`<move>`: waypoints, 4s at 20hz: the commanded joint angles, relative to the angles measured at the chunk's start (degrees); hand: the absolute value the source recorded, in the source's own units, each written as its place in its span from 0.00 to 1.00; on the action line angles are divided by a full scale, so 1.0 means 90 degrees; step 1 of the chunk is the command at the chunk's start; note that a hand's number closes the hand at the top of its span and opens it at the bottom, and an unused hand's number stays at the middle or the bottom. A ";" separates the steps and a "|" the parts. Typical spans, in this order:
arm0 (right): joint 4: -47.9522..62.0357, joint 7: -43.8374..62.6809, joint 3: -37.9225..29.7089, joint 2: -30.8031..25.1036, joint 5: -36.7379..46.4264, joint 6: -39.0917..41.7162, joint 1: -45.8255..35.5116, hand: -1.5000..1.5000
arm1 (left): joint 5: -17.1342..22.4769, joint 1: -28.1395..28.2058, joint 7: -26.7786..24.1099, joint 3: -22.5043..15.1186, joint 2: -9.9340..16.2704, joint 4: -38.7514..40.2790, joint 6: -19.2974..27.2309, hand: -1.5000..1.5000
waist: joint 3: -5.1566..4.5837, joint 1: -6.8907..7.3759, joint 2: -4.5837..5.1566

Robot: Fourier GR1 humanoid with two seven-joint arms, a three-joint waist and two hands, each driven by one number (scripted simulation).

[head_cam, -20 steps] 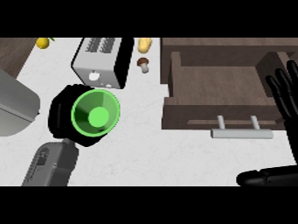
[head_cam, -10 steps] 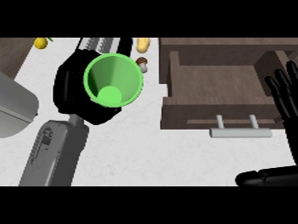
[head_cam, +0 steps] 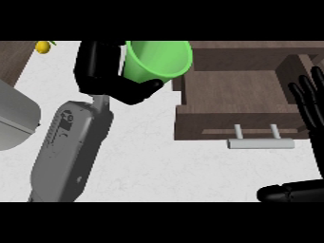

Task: Pick up the cup, place it into the drawer and close the drawer

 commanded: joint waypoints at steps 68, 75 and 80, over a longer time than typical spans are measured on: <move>0.0144 0.0142 -0.0256 -0.0855 -0.0882 0.1192 -0.0170 1.00 | 0.3578 -0.3064 -0.1706 -0.2483 0.0452 0.4315 0.1544 0.00 | -0.0006 0.0125 -0.0046; -0.0193 -0.0244 0.0198 -0.0876 0.0294 0.1404 0.0448 1.00 | 0.3686 -0.1650 -0.1041 -0.2464 0.1260 0.2499 0.1813 0.00 | -0.0004 0.0303 -0.0105; 0.0200 -0.0569 0.0055 -0.1221 0.0673 0.1768 0.0627 1.00 | 0.3613 -0.0291 -0.0969 -0.2422 0.2035 0.1204 0.1737 0.00 | -0.0001 0.0255 -0.0065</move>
